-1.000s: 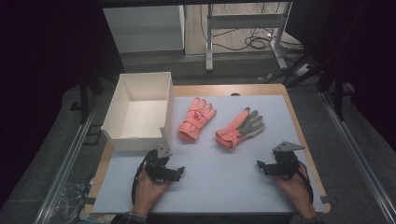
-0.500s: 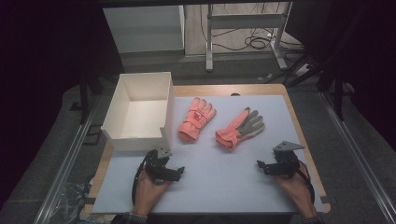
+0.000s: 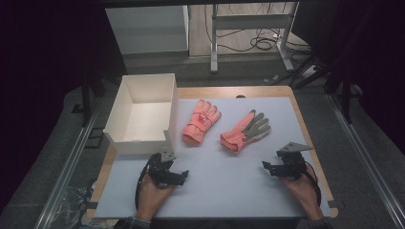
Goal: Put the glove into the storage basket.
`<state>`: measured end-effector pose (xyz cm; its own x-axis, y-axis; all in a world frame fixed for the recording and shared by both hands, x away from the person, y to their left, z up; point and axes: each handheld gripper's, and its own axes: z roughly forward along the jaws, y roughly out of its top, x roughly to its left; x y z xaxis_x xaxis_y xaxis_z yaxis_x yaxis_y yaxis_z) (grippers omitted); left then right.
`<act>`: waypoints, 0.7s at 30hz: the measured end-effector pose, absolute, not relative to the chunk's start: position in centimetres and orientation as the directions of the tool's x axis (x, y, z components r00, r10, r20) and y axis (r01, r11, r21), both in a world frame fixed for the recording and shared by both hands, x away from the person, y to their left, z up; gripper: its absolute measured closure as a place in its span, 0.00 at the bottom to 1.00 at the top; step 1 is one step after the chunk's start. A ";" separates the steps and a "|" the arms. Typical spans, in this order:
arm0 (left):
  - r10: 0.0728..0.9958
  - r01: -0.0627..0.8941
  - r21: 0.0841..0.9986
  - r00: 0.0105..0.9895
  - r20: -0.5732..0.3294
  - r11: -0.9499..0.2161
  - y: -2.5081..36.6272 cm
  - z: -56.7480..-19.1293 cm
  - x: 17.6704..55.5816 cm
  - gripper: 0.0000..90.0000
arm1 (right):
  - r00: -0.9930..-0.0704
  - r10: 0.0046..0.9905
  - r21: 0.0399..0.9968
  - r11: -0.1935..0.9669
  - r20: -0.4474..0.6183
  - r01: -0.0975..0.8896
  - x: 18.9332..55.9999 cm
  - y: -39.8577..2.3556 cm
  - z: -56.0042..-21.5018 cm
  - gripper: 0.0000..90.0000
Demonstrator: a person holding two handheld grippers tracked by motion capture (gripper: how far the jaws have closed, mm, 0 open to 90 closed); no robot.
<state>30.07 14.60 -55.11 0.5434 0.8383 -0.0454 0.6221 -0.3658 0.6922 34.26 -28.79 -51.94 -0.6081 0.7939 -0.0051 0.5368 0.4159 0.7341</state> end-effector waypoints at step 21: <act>0.838 0.623 0.692 0.543 -0.046 -0.366 14.6 -55.1 30.1 0.01 | -0.643 0.764 0.751 0.391 0.058 0.532 37.7 -25.9 -49.2 0.42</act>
<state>30.06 14.60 -55.11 0.5431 0.8384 -0.0457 0.6227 -0.3656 0.6918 37.71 -25.95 -49.16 -0.6429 0.7637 0.0581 0.5321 0.3907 0.7511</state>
